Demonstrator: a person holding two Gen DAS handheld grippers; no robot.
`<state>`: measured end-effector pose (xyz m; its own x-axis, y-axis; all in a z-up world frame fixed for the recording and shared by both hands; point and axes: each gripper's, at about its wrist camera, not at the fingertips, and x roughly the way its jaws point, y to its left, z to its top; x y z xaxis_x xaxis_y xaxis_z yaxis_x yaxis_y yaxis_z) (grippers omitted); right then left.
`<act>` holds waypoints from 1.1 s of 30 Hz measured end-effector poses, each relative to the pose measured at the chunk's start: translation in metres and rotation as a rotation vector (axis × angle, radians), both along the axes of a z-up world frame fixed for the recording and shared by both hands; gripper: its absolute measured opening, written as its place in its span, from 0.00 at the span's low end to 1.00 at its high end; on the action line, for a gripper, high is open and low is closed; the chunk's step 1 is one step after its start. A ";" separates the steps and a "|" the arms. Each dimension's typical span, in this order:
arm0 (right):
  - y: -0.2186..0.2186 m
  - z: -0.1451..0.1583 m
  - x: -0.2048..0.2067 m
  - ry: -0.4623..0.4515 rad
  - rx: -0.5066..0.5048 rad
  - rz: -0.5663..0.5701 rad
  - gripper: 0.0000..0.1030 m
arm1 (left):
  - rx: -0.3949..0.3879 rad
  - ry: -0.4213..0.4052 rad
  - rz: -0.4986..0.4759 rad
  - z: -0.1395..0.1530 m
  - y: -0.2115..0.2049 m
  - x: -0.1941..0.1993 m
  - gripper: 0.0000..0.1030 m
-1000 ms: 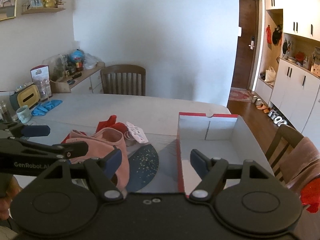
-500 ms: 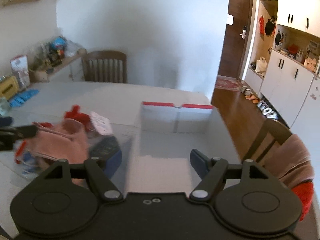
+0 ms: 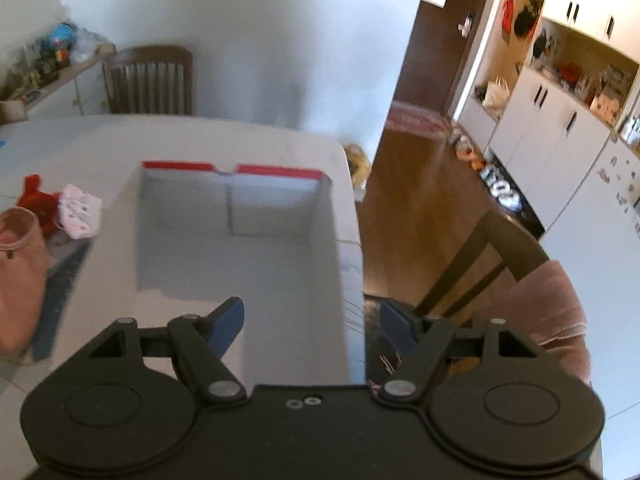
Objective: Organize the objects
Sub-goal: 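Move the left tool toward the pink fleece hat on the pile, then close the left gripper on the pink fleece hat and lift it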
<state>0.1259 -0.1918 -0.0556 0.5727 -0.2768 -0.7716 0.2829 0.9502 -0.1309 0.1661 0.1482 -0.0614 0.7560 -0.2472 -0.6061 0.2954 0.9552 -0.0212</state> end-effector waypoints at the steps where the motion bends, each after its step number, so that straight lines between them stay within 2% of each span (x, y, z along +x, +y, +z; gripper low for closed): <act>1: -0.006 -0.003 0.003 0.018 0.013 -0.005 0.71 | 0.004 0.002 0.009 -0.001 0.000 0.000 1.00; 7: -0.028 -0.017 0.016 0.084 0.085 0.012 0.69 | 0.035 0.013 0.049 -0.008 -0.004 0.003 1.00; 11: -0.038 -0.026 0.026 0.120 0.095 0.021 0.56 | 0.051 0.016 0.077 -0.013 -0.005 0.005 1.00; 16: -0.044 -0.035 0.032 0.156 0.118 0.019 0.51 | 0.073 0.016 0.084 -0.017 -0.003 0.011 1.00; 19: -0.042 -0.039 0.035 0.177 0.123 0.020 0.43 | 0.086 0.024 0.079 -0.023 0.002 0.019 1.00; 21: -0.042 -0.041 0.037 0.187 0.122 0.009 0.33 | 0.087 0.036 0.068 -0.027 0.007 0.028 1.00; 23: -0.042 -0.044 0.039 0.198 0.132 -0.004 0.32 | 0.092 0.039 0.054 -0.030 0.013 0.036 1.00; 27: -0.039 -0.051 0.042 0.232 0.132 -0.009 0.14 | 0.122 0.046 0.093 -0.035 0.028 0.061 1.00; 30: -0.039 -0.052 0.042 0.237 0.130 -0.018 0.09 | 0.119 0.087 0.111 -0.040 0.043 0.078 1.00; 33: -0.037 -0.053 0.043 0.241 0.122 -0.012 0.08 | 0.080 0.149 0.086 -0.046 0.052 0.090 1.00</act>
